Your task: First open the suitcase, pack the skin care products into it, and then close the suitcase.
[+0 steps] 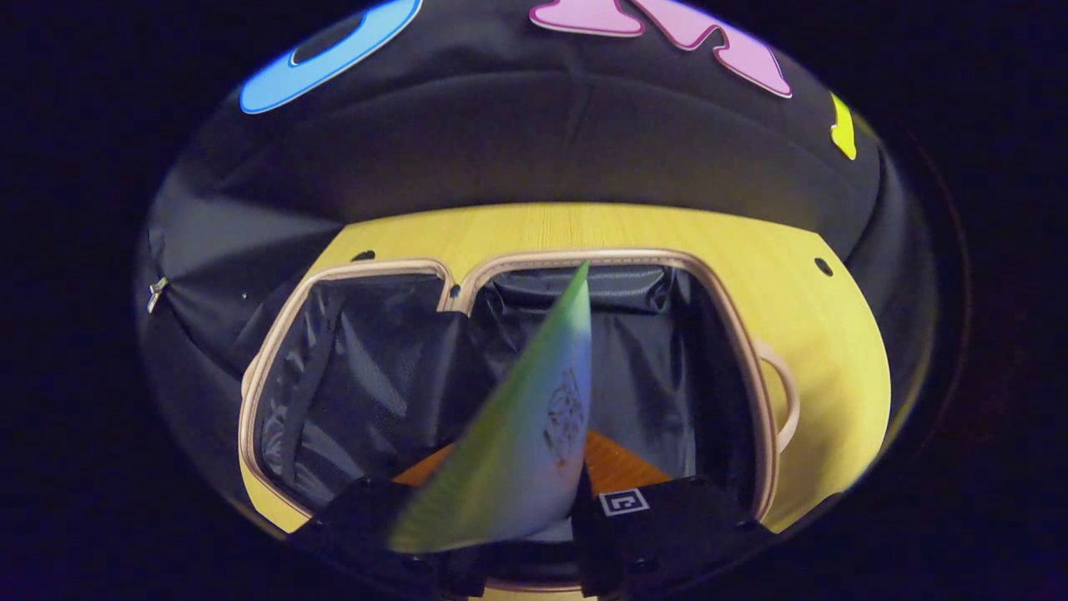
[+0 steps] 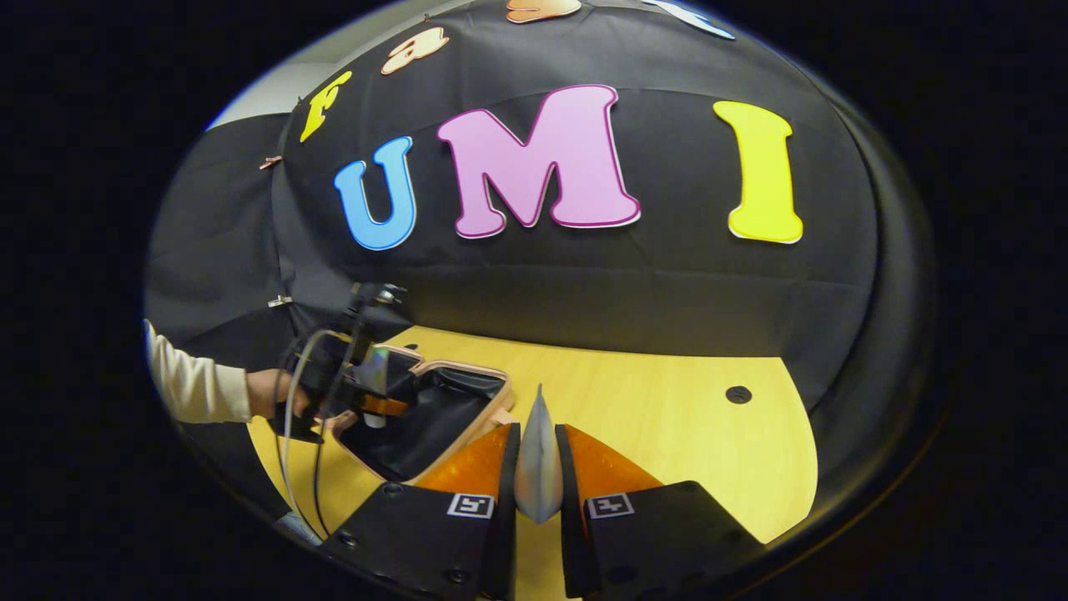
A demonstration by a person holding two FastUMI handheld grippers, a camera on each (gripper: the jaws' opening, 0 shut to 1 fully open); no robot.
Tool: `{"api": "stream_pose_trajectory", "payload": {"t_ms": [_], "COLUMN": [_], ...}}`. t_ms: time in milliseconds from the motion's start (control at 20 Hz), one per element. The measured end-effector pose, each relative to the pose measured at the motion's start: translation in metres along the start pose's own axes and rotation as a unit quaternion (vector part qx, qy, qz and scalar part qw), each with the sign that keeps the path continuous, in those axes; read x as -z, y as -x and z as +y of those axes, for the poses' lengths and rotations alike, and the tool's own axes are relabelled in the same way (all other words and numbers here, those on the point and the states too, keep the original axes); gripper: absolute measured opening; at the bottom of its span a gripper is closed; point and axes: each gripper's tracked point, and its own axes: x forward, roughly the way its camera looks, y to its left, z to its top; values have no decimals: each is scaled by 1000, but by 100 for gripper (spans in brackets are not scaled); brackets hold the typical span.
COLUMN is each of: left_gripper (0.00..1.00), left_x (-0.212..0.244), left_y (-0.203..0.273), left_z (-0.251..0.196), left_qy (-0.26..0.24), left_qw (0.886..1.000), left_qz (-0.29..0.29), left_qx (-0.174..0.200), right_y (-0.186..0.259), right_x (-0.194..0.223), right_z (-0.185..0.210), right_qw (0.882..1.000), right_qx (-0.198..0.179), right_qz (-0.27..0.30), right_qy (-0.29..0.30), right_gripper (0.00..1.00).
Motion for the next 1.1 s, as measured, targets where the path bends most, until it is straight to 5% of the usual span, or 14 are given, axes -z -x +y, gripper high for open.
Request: {"api": "stream_pose_trajectory", "payload": {"t_ms": [200,450,600,750,1000,1100], "left_gripper": [42,50,74,99,99,98], "left_x": [32,20,-2,-24,14,37], "left_y": [-38,-31,8,81,169,198], "left_z": [-7,5,12,50,154,195], "left_qy": [13,15,55,100,116,106], "left_qw": [995,998,998,986,970,962], "left_qz": [89,65,-17,-133,-210,-238], "left_qx": [35,20,38,25,-45,-85], "right_y": [-12,-29,-41,-63,-121,-151], "right_x": [-18,-23,-21,-2,42,71], "right_z": [37,75,96,110,142,165], "right_qw": [1000,999,999,998,991,984], "right_qx": [-26,-43,-47,-43,-30,-29], "right_qz": [-12,-2,10,51,128,172], "right_qy": [6,2,5,17,4,-45], "right_gripper": [25,25,25,25,25,25]}}
